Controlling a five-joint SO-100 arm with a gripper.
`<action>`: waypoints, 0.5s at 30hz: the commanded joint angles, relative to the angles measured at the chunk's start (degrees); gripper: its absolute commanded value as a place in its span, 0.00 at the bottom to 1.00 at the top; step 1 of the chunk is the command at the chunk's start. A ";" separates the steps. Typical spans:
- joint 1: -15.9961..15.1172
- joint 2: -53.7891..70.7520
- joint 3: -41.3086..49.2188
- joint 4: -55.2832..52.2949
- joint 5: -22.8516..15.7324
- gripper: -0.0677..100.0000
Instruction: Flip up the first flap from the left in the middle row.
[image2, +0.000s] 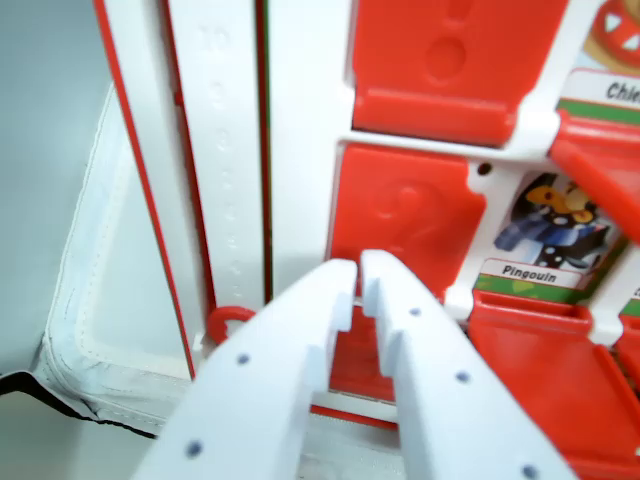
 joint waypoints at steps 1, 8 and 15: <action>0.70 0.70 -9.23 0.09 -0.62 0.00; 1.05 0.62 -10.11 1.23 -0.35 0.00; 0.88 5.27 -8.70 4.92 0.44 0.00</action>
